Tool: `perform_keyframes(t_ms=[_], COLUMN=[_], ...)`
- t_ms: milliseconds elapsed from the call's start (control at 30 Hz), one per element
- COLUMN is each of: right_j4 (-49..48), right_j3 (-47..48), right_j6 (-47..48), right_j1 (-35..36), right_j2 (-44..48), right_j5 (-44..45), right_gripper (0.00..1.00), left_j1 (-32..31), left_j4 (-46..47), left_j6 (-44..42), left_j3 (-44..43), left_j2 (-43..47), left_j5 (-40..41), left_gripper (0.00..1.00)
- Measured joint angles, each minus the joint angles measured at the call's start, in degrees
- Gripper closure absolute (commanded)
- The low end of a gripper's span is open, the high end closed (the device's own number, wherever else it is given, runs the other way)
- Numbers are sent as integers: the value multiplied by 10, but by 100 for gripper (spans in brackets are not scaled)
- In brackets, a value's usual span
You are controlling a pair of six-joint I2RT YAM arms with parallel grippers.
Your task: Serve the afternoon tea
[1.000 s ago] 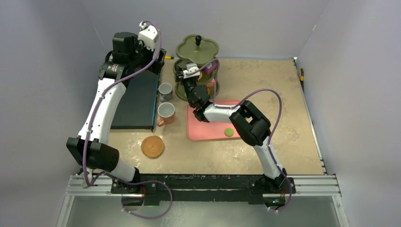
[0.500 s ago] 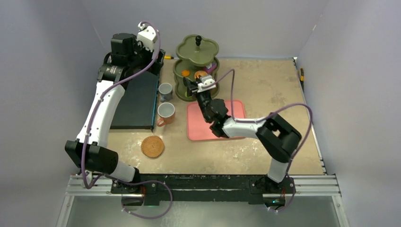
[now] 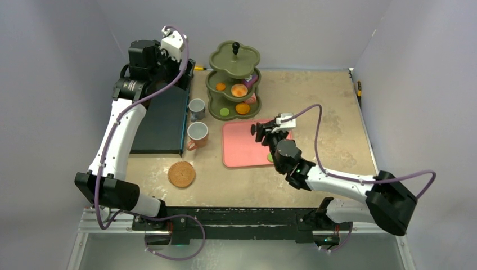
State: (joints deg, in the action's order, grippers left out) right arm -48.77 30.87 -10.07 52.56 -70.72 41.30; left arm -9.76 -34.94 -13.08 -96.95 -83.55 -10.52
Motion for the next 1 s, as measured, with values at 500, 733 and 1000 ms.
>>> perform_keyframes(t_ms=[500, 733, 1000], right_j4=[232, 258, 262], right_j3=[-54, -59, -59], right_j6=[-176, -205, -206], right_j1=[0, 0, 0], right_j2=[42, 49, 48], right_j5=[63, 75, 88], right_gripper=[40, 40, 37], left_j1=[0, 0, 0], left_j4=[-3, -3, -3], left_j6=[0, 1, 1], left_j3=[3, 3, 3], left_j2=[0, 0, 0], left_j5=[-8, -13, -13], left_gripper=[1, 1, 1])
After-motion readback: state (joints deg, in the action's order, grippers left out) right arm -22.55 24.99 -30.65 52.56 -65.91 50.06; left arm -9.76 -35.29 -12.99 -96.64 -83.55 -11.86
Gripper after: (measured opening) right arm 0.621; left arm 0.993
